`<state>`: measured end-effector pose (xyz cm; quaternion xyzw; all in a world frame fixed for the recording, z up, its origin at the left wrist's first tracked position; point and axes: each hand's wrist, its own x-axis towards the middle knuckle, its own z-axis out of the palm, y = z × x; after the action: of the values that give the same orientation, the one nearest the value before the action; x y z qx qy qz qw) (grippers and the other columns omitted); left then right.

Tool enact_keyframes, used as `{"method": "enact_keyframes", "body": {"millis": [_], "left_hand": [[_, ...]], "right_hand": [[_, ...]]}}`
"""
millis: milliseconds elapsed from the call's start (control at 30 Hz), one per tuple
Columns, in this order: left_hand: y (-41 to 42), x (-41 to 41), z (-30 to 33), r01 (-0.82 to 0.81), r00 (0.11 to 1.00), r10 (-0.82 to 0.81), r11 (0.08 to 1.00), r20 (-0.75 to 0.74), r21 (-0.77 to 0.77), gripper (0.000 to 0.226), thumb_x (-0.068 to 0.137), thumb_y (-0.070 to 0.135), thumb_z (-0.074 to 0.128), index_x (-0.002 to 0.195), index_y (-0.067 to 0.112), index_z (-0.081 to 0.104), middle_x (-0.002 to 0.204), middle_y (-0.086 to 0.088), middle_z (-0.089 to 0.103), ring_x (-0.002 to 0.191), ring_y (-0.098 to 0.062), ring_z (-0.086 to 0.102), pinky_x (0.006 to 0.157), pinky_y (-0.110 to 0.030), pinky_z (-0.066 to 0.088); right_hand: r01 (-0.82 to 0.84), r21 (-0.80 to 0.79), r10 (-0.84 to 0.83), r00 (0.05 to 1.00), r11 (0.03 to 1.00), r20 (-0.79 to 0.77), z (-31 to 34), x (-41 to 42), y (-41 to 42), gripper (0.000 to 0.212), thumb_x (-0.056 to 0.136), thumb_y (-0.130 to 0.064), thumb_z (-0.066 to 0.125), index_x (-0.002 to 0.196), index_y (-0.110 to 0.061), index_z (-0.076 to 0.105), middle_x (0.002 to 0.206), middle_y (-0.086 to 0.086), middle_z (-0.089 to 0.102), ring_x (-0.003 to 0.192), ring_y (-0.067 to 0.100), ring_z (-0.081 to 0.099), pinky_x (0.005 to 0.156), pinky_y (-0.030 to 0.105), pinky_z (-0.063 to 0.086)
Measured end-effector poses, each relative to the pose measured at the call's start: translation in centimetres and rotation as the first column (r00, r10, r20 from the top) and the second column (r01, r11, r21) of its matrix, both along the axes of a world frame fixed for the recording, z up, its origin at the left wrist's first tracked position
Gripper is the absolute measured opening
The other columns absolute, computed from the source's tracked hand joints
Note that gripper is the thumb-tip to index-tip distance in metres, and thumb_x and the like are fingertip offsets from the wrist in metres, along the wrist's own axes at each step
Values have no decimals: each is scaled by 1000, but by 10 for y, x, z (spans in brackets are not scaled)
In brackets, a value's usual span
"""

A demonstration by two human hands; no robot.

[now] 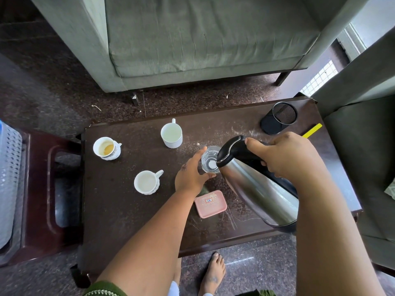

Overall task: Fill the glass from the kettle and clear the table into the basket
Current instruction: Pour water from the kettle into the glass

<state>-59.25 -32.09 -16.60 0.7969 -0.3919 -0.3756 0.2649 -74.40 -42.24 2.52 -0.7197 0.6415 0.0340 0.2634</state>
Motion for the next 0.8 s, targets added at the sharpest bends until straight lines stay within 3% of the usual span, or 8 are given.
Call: {"method": "enact_keyframes", "body": {"millis": [633, 800], "left_hand": [[0, 1, -2, 9, 1000, -9, 1000, 8, -9, 79, 79, 40, 75, 142, 51, 28, 143, 17, 48, 128, -10, 50, 91, -27, 37], [0, 2, -3, 24, 999, -23, 1000, 33, -14, 79, 80, 40, 75, 142, 49, 28, 144, 15, 48, 128, -12, 50, 97, -34, 42]], "right_hand": [[-6, 10, 6, 1000, 1000, -15, 6, 4, -3, 74, 55, -75, 44, 65, -4, 62, 60, 11, 65, 58, 28, 64, 62, 36, 54], [-1, 7, 1, 1000, 1000, -21, 6, 4, -3, 75, 54, -75, 43, 65, -4, 62, 59, 12, 65, 57, 28, 64, 62, 37, 55]]}}
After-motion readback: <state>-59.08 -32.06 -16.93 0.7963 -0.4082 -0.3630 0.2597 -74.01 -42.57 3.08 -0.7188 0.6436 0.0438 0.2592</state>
